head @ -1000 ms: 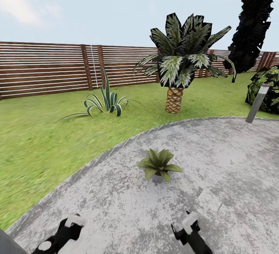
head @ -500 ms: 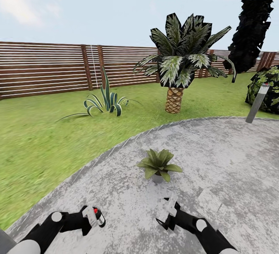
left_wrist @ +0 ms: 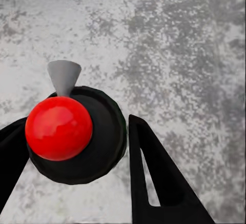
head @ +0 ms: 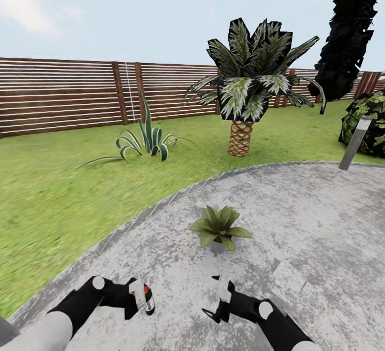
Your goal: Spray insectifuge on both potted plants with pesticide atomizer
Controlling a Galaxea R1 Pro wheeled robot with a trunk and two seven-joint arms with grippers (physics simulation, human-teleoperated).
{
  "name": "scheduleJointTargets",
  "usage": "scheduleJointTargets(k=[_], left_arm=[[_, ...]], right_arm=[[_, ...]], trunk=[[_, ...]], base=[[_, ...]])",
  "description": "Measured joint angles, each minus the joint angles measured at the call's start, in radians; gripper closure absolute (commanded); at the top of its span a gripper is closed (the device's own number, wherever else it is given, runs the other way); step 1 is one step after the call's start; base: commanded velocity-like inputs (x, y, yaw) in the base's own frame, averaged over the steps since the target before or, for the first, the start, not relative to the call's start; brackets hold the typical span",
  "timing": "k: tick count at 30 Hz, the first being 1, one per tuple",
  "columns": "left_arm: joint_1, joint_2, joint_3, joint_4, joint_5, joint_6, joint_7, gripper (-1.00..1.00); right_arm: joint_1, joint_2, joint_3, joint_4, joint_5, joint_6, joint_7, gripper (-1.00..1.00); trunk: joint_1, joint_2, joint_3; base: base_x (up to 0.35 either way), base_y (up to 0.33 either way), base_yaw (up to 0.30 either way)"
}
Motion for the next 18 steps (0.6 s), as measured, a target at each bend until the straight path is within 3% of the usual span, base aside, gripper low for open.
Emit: scheduleJointTargets(k=[1,3,5,6,8,12,13,18], left_arm=[[-0.017,-0.058,-0.050,-0.002,0.014,0.007,-0.004,1.00],[-0.026,-0.061,-0.091,-0.001,0.011,0.013,-0.007,1.00],[-0.032,-0.080,-0.118,-0.002,0.011,0.039,-0.007,1.00],[-0.057,-0.110,-0.127,0.000,-0.047,0.079,-0.008,1.00],[-0.067,-0.127,-0.129,0.001,-0.097,0.088,-0.009,1.00],[-0.072,-0.136,-0.128,0.001,-0.116,0.104,-0.007,1.00],[-0.073,-0.136,-0.128,0.001,-0.117,0.105,-0.007,1.00],[-0.087,-0.137,-0.127,0.001,-0.117,0.109,-0.006,1.00]], right_arm=[[-0.005,0.004,0.005,-0.002,-0.002,0.001,0.033,-1.00],[-0.022,0.008,0.006,-0.013,-0.005,0.003,0.089,-1.00],[-0.032,0.010,0.007,-0.018,-0.007,0.003,0.114,-1.00],[-0.041,0.028,0.007,-0.019,-0.008,0.010,0.147,-1.00],[-0.055,0.041,0.007,-0.022,-0.006,0.033,0.235,-1.00],[-0.071,0.046,0.007,-0.023,-0.007,0.054,0.285,-1.00],[-0.072,0.046,0.007,-0.022,-0.007,0.055,0.287,1.00],[-0.073,0.050,0.006,-0.025,-0.007,0.056,0.292,1.00]], trunk=[[0.000,0.000,0.000],[0.000,0.000,0.000],[0.000,0.000,0.000],[0.000,0.000,0.000],[0.000,0.000,0.000],[0.000,0.000,0.000],[0.000,0.000,0.000],[0.000,0.000,0.000]], base=[[0.000,0.000,0.000],[0.000,0.000,0.000],[0.000,0.000,0.000],[0.000,0.000,0.000],[0.000,0.000,0.000],[0.000,0.000,0.000],[0.000,0.000,0.000],[0.000,0.000,0.000]])
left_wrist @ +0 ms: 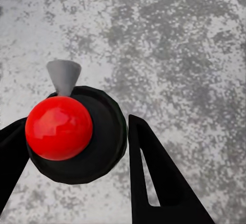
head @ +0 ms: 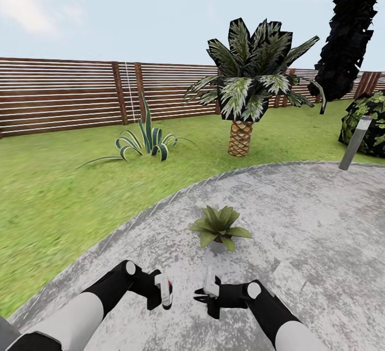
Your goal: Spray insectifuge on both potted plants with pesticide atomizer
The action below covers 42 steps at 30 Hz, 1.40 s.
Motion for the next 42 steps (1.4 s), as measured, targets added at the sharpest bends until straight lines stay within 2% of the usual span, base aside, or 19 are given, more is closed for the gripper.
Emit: scheduleJointTargets(k=[8,17,19,21,24,32,42], left_arm=[[0.003,-0.003,-0.001,0.000,0.005,-0.004,-0.001,1.00],[0.008,-0.045,-0.004,0.001,0.005,-0.015,-0.005,1.00],[0.008,-0.048,-0.013,0.002,0.005,-0.016,-0.005,1.00],[0.009,-0.049,-0.047,0.003,0.006,-0.016,-0.006,1.00],[0.009,-0.058,-0.061,0.003,0.007,-0.017,-0.006,1.00],[0.009,-0.083,-0.063,0.003,0.007,-0.018,-0.006,1.00],[0.010,-0.099,-0.064,0.004,0.006,-0.018,-0.006,1.00]], right_arm=[[0.000,0.001,0.000,-0.028,-0.001,0.000,0.002,1.00],[-0.003,0.001,0.000,-0.039,-0.002,0.000,0.002,1.00],[-0.003,0.001,0.000,-0.040,-0.002,0.000,0.002,1.00],[-0.003,0.001,0.000,-0.040,-0.002,0.000,0.002,1.00],[-0.003,0.001,0.000,-0.040,-0.002,0.000,0.002,1.00],[-0.003,0.001,-0.001,-0.040,-0.002,0.000,0.002,1.00],[-0.003,0.001,0.000,-0.040,-0.002,0.000,0.002,1.00]], trunk=[[0.000,0.000,0.000],[0.000,0.000,0.000],[0.000,0.000,0.000],[0.000,0.000,0.000],[0.000,0.000,0.000],[0.000,0.000,0.000],[0.000,0.000,0.000]], base=[[0.000,0.000,0.000],[0.000,0.000,0.000],[0.000,0.000,0.000],[0.000,0.000,0.000],[0.000,0.000,0.000],[0.000,0.000,0.000],[0.000,0.000,0.000]])
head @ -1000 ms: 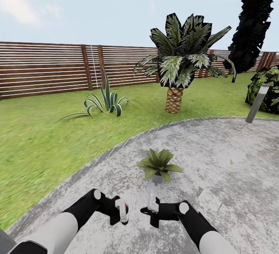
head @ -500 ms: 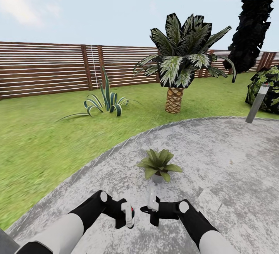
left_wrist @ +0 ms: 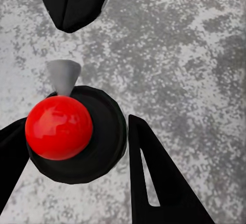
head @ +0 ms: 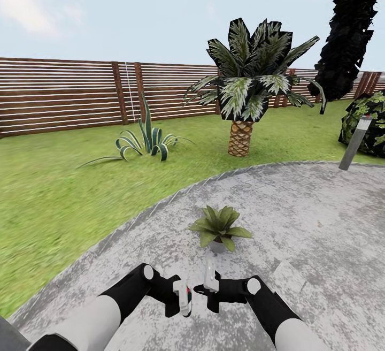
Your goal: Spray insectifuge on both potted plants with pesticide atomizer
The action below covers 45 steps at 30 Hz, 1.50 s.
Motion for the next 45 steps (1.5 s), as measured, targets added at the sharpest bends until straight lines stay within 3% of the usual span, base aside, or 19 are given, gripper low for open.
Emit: scheduleJointTargets(k=[13,23,28,31,36,37,40,42,45], left_arm=[[-0.001,-0.023,-0.001,0.000,0.000,0.000,0.000,1.00],[-0.001,-0.007,-0.005,0.010,-0.006,0.001,0.000,1.00],[0.002,0.072,-0.006,0.012,-0.009,0.002,0.001,1.00],[0.003,0.147,-0.005,0.011,-0.009,-0.001,0.001,1.00],[0.004,0.223,0.000,0.013,-0.009,0.001,0.009,1.00],[0.004,0.237,0.003,0.013,-0.004,0.002,0.011,1.00],[0.005,0.274,0.037,0.012,0.023,0.006,0.016,1.00],[0.005,0.280,0.105,0.016,0.046,0.010,0.018,1.00],[0.006,0.275,0.178,0.030,0.056,0.014,0.032,1.00]], right_arm=[[0.000,0.000,0.000,0.000,0.000,0.000,-0.001,1.00],[0.000,0.000,0.000,0.000,0.000,0.000,-0.002,1.00],[0.000,0.000,0.000,0.001,0.001,0.000,-0.002,1.00],[0.000,0.000,0.000,0.003,0.002,0.000,-0.001,1.00],[0.000,-0.009,-0.005,0.009,0.005,0.000,-0.001,1.00],[0.000,-0.012,-0.006,0.009,0.006,-0.001,-0.001,-1.00],[0.000,-0.061,-0.006,0.013,0.006,-0.001,-0.003,-1.00],[0.000,-0.095,-0.011,0.019,0.007,-0.002,-0.005,-1.00],[0.002,-0.120,-0.012,0.097,0.009,-0.004,-0.043,-1.00]], trunk=[[0.000,0.000,0.000],[0.000,0.000,0.000],[0.000,0.000,0.000],[0.000,0.000,0.000],[0.000,0.000,0.000],[0.000,0.000,0.000],[0.000,0.000,0.000],[0.000,0.000,0.000],[0.000,0.000,0.000]], base=[[0.000,0.000,0.000],[0.000,0.000,0.000],[0.000,0.000,0.000],[0.000,0.000,0.000],[0.000,0.000,0.000],[0.000,0.000,0.000],[0.000,0.000,0.000],[0.000,0.000,0.000],[0.000,0.000,0.000]])
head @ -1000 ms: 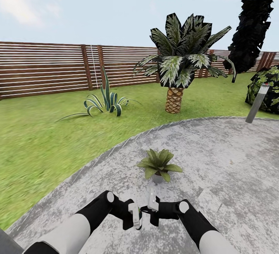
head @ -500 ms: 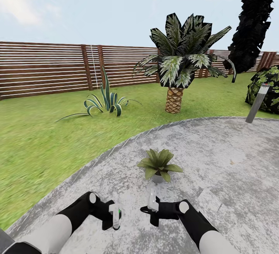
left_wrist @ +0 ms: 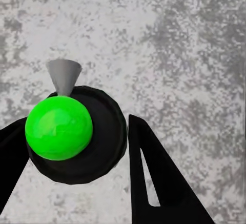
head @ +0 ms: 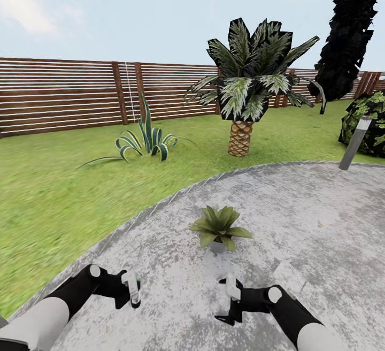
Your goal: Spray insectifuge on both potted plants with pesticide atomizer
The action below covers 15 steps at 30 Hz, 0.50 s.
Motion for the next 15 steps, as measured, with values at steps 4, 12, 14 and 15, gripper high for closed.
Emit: scheduleJointTargets(k=[4,12,14,15], left_arm=[[0.000,-0.009,0.025,0.072,0.035,0.002,0.070,1.00],[0.000,-0.019,0.031,0.089,0.189,0.180,0.106,1.00],[0.000,-0.031,0.031,0.084,0.194,0.232,0.107,1.00],[0.000,-0.041,0.029,0.084,0.195,0.264,0.108,1.00]], right_arm=[[0.003,-0.032,0.001,0.242,0.003,-0.002,-0.375,-1.00],[0.031,-0.029,0.000,0.417,-0.372,-0.001,-0.854,-1.00],[0.045,-0.036,-0.001,0.420,-0.506,-0.001,-0.863,-1.00],[0.053,-0.037,0.000,0.420,-0.556,-0.002,-0.864,-1.00]], trunk=[[0.000,0.000,0.000],[0.000,0.000,0.000],[0.000,0.000,0.000],[0.000,0.000,0.000]], base=[[0.000,0.000,0.000],[0.000,0.000,0.000],[0.000,0.000,0.000],[0.000,0.000,0.000]])
